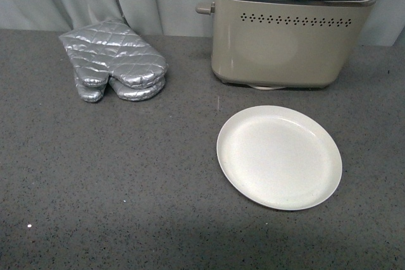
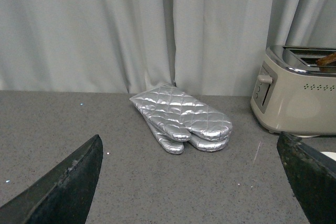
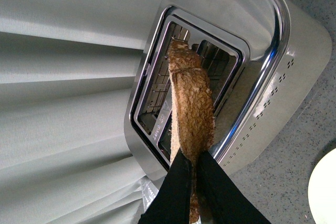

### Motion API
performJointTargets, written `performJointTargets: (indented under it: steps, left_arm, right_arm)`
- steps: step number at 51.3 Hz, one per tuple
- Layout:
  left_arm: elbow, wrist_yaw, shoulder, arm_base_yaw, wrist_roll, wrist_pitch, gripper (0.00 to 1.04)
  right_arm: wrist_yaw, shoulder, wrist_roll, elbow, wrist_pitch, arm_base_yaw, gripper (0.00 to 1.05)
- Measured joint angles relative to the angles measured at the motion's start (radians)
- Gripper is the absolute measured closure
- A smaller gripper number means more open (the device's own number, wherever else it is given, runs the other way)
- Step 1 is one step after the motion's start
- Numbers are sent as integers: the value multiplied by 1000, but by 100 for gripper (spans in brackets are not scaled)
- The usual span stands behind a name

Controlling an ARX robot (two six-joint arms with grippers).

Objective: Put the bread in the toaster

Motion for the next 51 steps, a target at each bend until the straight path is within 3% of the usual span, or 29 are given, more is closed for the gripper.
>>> performJointTargets:
  steps: [23,51]
  left_arm:
    - [0,0,0,0,0,0,7]
    - [0,0,0,0,0,0,7]
  right_arm:
    - [26,41,77,84,-177,12,104]
    - [16,18,114,82,-221,13,104]
